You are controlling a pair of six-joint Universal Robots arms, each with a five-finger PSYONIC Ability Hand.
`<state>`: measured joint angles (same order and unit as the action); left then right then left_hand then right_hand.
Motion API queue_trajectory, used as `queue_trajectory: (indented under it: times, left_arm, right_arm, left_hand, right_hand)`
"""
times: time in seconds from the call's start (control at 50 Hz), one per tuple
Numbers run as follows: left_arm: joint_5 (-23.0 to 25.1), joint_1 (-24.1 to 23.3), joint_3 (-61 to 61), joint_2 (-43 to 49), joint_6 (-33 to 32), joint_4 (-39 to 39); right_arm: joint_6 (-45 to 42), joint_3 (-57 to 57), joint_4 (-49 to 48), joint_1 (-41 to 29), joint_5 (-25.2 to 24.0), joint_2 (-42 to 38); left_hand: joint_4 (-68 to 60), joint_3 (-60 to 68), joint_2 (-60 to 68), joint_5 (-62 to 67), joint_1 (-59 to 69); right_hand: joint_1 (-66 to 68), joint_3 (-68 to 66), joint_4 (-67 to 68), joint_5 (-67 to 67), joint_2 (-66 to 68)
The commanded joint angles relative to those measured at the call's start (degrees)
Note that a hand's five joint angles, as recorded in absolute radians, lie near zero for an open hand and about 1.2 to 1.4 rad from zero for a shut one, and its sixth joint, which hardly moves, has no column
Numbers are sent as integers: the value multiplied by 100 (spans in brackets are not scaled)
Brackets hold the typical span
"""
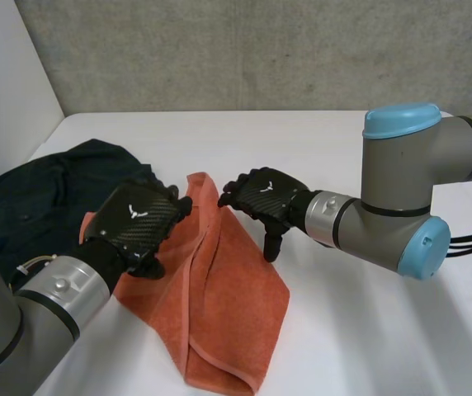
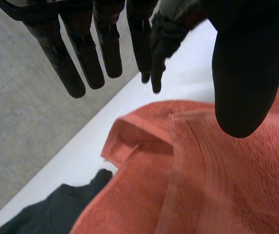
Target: Fold the laundry.
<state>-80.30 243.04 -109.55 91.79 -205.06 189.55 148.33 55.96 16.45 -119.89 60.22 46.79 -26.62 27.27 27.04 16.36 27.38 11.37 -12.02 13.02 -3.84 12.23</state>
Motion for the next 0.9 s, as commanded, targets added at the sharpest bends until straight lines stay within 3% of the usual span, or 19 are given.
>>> queue_trajectory:
  times: [0.02, 0.24, 0.36, 0.48, 0.74, 0.82, 0.9]
  left_arm:
    - [-12, 42, -32, 400, -7, 302]
    - [24, 358, -189, 489, 2, 302]
    - [-38, 560, -347, 375, 10, 294]
    - [50, 947, -787, 6, 45, 320]
    - [68, 1184, -1411, -671, 63, 337]
    - [68, 1193, -1473, -759, 63, 337]
    - [85, 1184, -1473, -768, 63, 346]
  right_arm:
    - [-558, 187, 376, 18, 95, 172]
    - [-823, 627, 219, -148, 147, 629]
    - [-507, 250, -300, -394, 841, 454]
    - [-462, -637, -643, -632, 1009, -231]
    - [-489, -3450, -555, -808, 851, -2375]
    - [-489, -4013, -511, -834, 842, -2886]
    - [-489, -4268, -503, -834, 877, -3088]
  left_hand:
    - [-243, 179, 201, 269, 168]
    - [-277, 213, 235, 303, 202]
    - [-378, 313, 336, 404, 302]
    - [-361, 297, 319, 387, 286]
    - [-226, 162, 185, 253, 151]
    - [-193, 128, 151, 219, 117]
    - [-125, 61, 84, 152, 50]
  right_hand:
    - [-137, 202, -302, 384, -223]
    - [-137, 202, -302, 384, -223]
    - [-137, 202, -302, 384, -223]
    - [-137, 202, -302, 384, -223]
    - [492, -428, 327, -246, 406]
    - [1633, -1569, 1469, -1387, 1547]
    - [6720, -6655, 6555, -6474, 6634]
